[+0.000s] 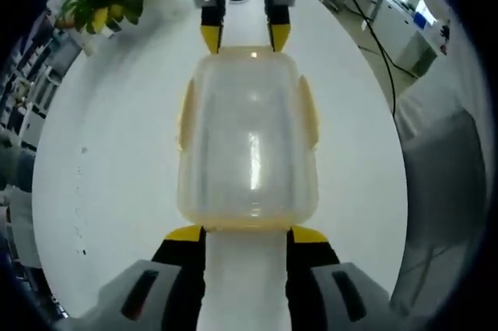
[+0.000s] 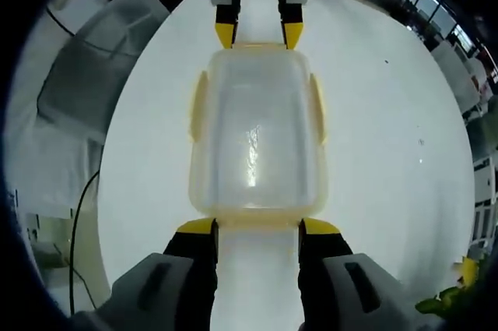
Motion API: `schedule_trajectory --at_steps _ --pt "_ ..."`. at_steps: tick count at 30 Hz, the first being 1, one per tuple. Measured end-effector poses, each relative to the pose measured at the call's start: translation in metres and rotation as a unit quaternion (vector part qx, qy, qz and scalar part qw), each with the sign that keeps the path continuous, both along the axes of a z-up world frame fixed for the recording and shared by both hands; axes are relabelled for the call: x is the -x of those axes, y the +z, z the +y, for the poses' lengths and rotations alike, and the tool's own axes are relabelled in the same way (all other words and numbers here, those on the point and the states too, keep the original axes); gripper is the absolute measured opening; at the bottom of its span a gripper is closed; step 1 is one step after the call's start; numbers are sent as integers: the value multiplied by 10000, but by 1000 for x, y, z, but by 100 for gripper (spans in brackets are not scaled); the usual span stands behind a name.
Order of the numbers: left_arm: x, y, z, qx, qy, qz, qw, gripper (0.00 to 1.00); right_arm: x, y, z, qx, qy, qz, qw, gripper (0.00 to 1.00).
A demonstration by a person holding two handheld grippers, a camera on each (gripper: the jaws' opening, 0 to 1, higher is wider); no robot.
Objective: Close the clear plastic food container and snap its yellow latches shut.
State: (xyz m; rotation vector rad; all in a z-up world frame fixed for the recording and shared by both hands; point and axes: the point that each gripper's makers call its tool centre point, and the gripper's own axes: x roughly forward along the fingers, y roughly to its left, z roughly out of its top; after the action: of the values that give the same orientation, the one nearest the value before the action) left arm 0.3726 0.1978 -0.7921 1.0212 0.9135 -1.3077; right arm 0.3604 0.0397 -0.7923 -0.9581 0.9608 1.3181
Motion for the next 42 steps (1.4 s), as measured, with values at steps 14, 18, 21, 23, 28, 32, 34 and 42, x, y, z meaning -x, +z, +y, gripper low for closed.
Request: schedule_trajectory --at_steps 14,18,21,23,28,32,34,42 --pt "-5 -11 14 -17 425 18 9991 35 5 -16 -22 219 -184 119 9995 43" --pt "1 -13 27 54 985 361 9945 37 8 -25 -41 315 -707 203 9968 39" --pt "-7 -11 42 45 1428 381 9890 37 7 -27 -50 289 -1083 232 9934 37" --pt "-14 2 33 745 2133 612 9722 36 -1 -26 -58 319 -1525 89 9877 36" --pt "-36 41 22 2049 3425 718 9141 36 -15 -1 -54 -280 -2757 155 9607 31" --pt "-23 43 24 2095 4128 1275 8772 36 -22 24 -42 -913 -3833 634 9169 28" --pt "-17 43 20 2222 4502 1616 8496 36 -23 36 -28 -1397 -4336 1140 8829 25" --pt "-13 48 -11 2999 5966 3168 6736 48 -4 40 8 -2125 -5052 2491 7985 27"
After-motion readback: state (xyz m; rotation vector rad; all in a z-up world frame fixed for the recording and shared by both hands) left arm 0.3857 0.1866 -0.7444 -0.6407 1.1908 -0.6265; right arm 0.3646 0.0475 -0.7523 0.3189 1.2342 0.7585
